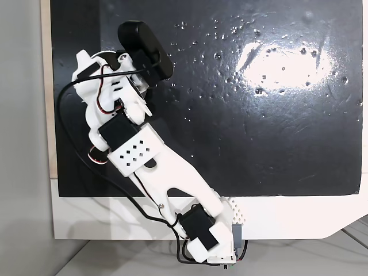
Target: Grasp a pengrip and put it in the cup.
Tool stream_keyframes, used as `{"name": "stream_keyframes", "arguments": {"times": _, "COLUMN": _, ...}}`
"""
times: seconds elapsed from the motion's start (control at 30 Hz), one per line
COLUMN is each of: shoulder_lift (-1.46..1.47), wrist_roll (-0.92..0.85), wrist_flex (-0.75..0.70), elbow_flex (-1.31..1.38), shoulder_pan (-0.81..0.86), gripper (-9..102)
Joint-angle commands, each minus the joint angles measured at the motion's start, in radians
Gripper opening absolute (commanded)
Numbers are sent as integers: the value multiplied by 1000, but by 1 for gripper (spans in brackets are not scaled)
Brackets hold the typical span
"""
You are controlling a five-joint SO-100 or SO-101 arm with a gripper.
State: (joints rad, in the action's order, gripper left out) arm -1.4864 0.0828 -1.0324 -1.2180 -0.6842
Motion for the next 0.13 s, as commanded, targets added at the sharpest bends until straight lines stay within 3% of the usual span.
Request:
{"name": "stream_keyframes", "arguments": {"times": 0.0, "shoulder_lift": -21, "wrist_roll": -15, "wrist_flex": 5, "elbow_flex": 52, "shoulder_pan": -17, "gripper": 21}}
{"name": "stream_keyframes", "arguments": {"times": 0.1, "shoulder_lift": -21, "wrist_roll": -18, "wrist_flex": 5, "elbow_flex": 49, "shoulder_pan": -25, "gripper": 21}}
